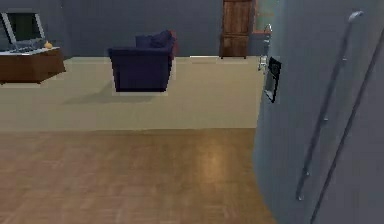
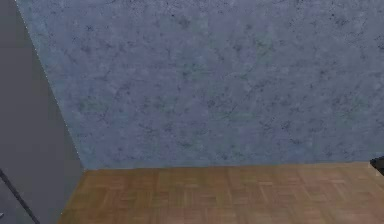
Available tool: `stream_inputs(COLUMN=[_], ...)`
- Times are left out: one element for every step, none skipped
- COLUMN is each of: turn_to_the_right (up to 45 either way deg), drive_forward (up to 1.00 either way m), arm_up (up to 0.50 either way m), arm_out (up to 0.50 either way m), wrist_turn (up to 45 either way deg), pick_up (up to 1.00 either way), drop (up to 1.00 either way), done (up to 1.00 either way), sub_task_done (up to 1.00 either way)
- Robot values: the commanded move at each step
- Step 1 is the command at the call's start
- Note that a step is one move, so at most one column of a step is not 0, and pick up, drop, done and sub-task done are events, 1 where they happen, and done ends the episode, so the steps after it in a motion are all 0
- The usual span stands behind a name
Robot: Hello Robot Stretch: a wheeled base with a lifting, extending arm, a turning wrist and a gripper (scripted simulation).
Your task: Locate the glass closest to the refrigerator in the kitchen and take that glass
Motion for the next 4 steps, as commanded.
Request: stream_inputs(turn_to_the_right=[0.0, 45.0, 45.0, 45.0], drive_forward=[0.15, 0.0, 0.0, 0.0], arm_up=[0.0, 0.0, 0.0, 0.0], arm_out=[0.0, 0.0, 0.0, 0.0], wrist_turn=[0.0, 0.0, 0.0, 0.0], pick_up=[0.0, 0.0, 0.0, 0.0], drop=[0.0, 0.0, 0.0, 0.0], done=[0.0, 0.0, 0.0, 0.0], sub_task_done=[0.0, 0.0, 0.0, 0.0])
